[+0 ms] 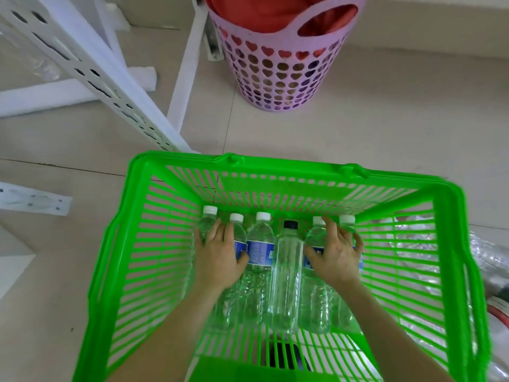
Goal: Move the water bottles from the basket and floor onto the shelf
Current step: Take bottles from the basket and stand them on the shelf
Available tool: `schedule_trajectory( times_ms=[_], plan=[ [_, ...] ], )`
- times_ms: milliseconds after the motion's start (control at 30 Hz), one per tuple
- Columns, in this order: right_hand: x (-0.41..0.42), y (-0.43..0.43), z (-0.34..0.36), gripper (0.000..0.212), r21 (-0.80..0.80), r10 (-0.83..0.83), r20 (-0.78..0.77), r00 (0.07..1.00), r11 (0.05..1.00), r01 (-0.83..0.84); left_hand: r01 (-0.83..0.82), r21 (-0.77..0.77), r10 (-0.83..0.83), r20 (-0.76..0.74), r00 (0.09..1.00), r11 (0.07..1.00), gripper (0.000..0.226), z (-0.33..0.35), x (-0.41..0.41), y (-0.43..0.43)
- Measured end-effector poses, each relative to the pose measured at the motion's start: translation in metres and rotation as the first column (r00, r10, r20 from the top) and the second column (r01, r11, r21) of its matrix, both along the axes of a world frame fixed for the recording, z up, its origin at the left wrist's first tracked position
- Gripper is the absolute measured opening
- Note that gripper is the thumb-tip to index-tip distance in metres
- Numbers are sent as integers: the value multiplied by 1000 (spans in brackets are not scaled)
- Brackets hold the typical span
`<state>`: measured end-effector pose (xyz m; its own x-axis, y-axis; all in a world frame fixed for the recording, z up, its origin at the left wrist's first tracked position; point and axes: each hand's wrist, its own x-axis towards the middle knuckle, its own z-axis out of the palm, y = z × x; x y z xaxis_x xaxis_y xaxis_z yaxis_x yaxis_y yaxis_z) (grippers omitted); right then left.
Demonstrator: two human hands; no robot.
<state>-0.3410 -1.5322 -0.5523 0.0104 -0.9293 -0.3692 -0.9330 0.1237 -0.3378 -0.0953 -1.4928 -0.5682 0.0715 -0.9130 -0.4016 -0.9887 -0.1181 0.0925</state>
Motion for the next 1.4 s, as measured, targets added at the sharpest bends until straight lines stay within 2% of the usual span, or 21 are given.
schedule_trajectory(
  times_ms=[200, 367, 467, 567, 700, 800, 900, 967, 1100, 1233, 1400],
  plan=[
    [-12, -15, -17, 73, 21, -3, 38, 999, 1000, 2, -60, 17, 61, -83, 995, 998, 93, -7, 6, -14],
    [-15, -14, -10, 78, 54, -58, 162, 985, 997, 50, -197, -22, 186, -244, 952, 980, 94, 0, 10, -13],
    [-13, -6, -3, 83, 19, -121, 248, 961, 993, 120, -257, -62, 226, -309, 924, 964, 98, 8, 9, -7],
    [-10, 7, 6, 83, 44, -185, 347, 919, 983, 181, -316, -80, 254, -427, 868, 945, 96, 14, 4, 1],
    [-6, 19, 17, 73, 190, -299, 511, 806, 954, 233, -401, -7, 324, -578, 749, 916, 101, 26, -2, 9],
    [-3, 22, 23, 60, 235, -338, 559, 757, 940, 246, -436, 79, 392, -599, 698, 897, 97, 32, 1, 12],
    [-4, 22, 25, 64, 327, -373, 575, 728, 921, 214, -458, 231, 495, -610, 619, 858, 60, 35, 6, 13],
    [-7, 25, 23, 67, 372, -395, 596, 699, 907, 195, -447, 314, 541, -593, 596, 837, 52, 35, 8, 13],
    [-11, 30, 20, 76, 455, -473, 620, 626, 867, 205, -409, 414, 582, -584, 567, 813, 53, 30, 9, 16],
    [-13, 31, 21, 79, 483, -498, 600, 625, 849, 213, -372, 465, 595, -602, 533, 803, 61, 26, 9, 25],
    [-16, 31, 33, 70, 476, -536, 587, 607, 835, 277, -480, 500, 689, -596, 414, 721, 68, 38, 14, 30]
  ],
)
